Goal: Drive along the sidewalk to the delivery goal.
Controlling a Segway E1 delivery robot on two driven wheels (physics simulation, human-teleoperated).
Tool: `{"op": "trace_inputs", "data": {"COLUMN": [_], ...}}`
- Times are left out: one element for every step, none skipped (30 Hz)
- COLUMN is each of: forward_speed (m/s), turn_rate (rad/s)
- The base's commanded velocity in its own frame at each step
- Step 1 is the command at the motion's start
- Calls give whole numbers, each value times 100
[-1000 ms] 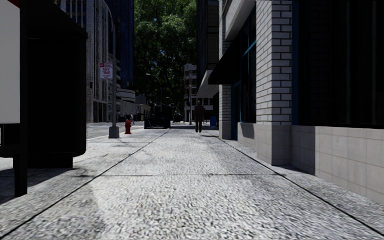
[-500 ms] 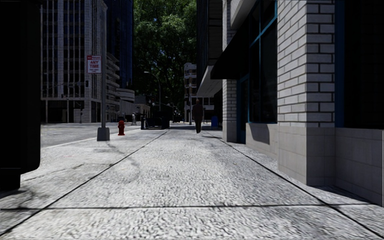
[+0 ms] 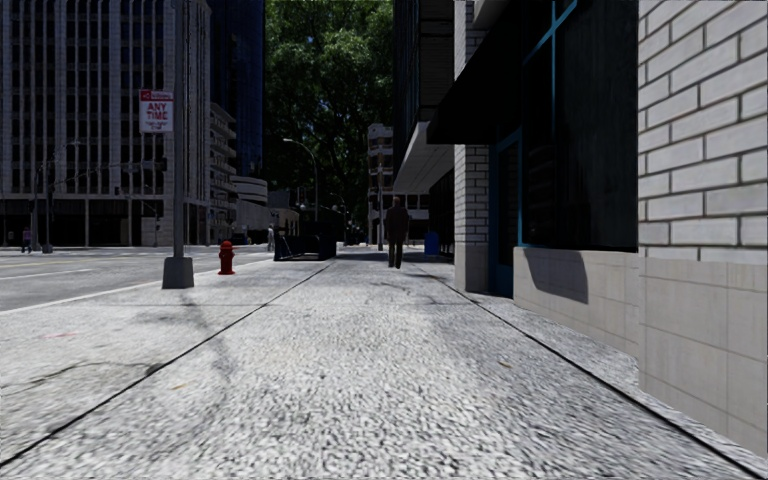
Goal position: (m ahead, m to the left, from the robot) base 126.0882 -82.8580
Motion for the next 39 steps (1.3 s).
{"op": "trace_inputs", "data": {"forward_speed": [200, 200, 200, 200, 200, 200, 200, 200, 200, 200, 200, 200, 200, 200, 200, 200, 200, 200, 200, 200, 200, 200, 200, 200, 200, 200, 200, 200, 200, 200, 200, 200, 200, 200, 200, 200, 200, 200, 200], "turn_rate": [0, 0, 0, 0, 0, 0, 0, 0, 0, 0, 0, 0, 0, 0, 0, 0, 0, 0, 0, 0, 0, 0, 0, 0, 0, 0, 0, 0, 0, 0, 0, 0, 0, 0, 0, 0, 0, 0, 0]}}
